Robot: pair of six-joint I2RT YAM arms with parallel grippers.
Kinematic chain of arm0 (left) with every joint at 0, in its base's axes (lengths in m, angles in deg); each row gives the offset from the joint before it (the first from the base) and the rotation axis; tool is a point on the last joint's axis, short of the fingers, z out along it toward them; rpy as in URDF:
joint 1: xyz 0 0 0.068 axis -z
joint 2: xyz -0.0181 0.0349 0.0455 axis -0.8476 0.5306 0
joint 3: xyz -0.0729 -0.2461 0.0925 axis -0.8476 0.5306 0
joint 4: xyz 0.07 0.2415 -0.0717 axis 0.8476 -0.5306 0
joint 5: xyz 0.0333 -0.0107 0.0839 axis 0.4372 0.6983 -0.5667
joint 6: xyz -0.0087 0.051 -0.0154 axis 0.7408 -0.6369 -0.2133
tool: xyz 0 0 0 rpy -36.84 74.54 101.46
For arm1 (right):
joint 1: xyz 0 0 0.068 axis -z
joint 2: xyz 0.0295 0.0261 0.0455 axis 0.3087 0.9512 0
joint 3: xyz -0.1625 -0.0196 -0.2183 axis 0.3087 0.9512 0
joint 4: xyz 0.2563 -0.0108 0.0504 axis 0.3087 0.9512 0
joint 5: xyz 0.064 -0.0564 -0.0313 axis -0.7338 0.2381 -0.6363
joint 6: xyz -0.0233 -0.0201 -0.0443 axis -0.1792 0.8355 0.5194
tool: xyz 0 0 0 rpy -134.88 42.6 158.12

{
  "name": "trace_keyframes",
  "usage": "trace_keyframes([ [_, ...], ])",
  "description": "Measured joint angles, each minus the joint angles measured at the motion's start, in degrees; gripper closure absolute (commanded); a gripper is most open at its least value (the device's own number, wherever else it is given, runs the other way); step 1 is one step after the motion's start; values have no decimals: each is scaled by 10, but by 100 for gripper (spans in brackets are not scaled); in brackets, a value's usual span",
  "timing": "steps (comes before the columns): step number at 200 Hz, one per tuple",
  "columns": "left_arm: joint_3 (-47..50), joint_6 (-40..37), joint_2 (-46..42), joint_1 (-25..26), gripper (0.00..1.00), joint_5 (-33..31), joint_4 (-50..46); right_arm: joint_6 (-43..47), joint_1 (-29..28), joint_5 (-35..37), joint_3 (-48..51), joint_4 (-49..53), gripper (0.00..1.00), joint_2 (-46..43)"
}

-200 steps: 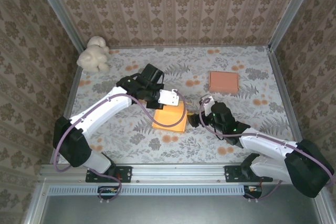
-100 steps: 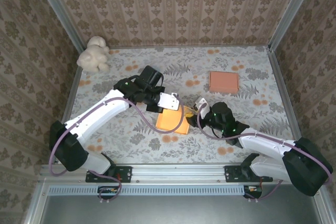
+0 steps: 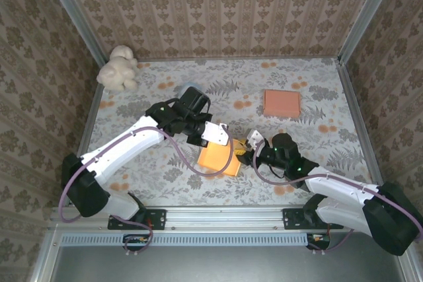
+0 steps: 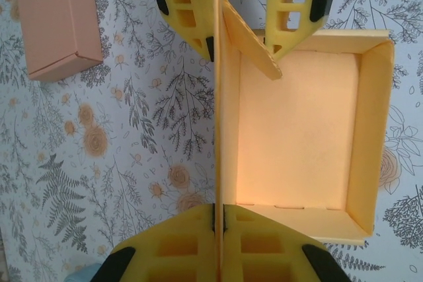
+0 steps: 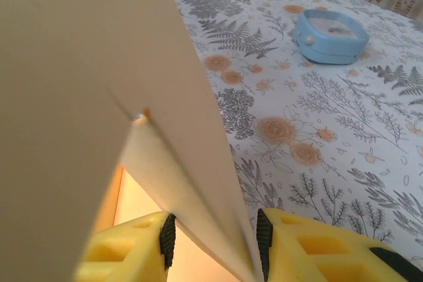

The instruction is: Fold the paper box

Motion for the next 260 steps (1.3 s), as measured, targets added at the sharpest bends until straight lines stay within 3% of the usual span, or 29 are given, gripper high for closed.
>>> trace_keyframes([
  [65,54,20,-7,3,82,-22,89,3,0,29,0,-14,61,25],
  [89,86,39,-16,5,67,-16,133,3,-2,36,0,-32,61,43],
  [120,147,65,-59,6,55,3,195,6,-2,52,0,-36,61,46],
  [165,241,149,-156,6,45,31,314,15,-2,65,0,-37,59,48],
  [186,296,248,-222,6,44,-3,389,18,-2,68,0,-38,58,54],
  [213,313,452,-285,-13,41,-132,405,18,-2,82,0,-38,56,54],
  [233,330,628,-336,-73,37,-217,391,16,-1,96,0,-38,55,52],
  [260,401,811,-419,-173,29,-229,385,-3,-1,112,-3,-42,55,52],
])
